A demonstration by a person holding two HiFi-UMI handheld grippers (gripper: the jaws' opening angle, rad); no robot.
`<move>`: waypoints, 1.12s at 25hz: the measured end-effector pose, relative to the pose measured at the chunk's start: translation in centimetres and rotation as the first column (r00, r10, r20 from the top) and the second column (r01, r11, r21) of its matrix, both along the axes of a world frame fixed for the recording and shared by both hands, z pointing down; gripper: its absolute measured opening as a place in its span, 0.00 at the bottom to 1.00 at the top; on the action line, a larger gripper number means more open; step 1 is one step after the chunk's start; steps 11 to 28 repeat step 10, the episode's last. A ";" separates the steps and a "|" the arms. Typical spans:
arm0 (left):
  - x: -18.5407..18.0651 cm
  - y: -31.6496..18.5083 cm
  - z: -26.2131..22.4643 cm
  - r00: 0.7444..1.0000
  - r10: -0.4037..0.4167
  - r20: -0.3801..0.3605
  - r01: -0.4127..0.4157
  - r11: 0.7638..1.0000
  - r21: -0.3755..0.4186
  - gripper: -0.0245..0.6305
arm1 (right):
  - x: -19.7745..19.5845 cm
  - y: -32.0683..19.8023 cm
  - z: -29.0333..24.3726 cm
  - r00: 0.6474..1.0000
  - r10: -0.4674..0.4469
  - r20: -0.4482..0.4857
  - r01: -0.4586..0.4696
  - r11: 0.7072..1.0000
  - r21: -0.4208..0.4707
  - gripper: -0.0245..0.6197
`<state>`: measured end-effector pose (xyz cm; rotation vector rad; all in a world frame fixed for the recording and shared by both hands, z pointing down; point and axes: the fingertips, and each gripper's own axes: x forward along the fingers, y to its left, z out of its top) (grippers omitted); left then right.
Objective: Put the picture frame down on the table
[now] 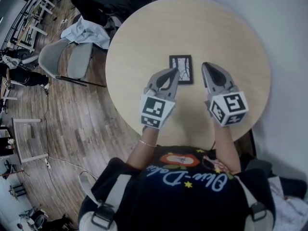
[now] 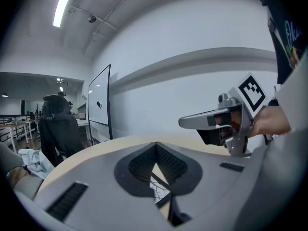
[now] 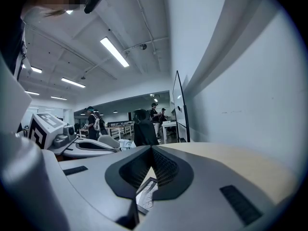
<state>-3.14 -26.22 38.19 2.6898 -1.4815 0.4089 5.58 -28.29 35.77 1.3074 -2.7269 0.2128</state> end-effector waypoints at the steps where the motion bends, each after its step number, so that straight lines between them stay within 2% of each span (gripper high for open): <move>1: 0.0 0.1 -0.1 1.000 -0.001 0.000 0.001 1.000 0.002 0.04 | 0.0 0.1 -0.1 1.000 -0.001 0.001 0.001 1.000 0.001 0.04; 28: -0.1 0.2 -0.1 1.000 0.000 -0.003 0.000 1.000 0.006 0.04 | -0.2 0.2 -0.2 1.000 -0.006 -0.003 0.006 1.000 0.008 0.03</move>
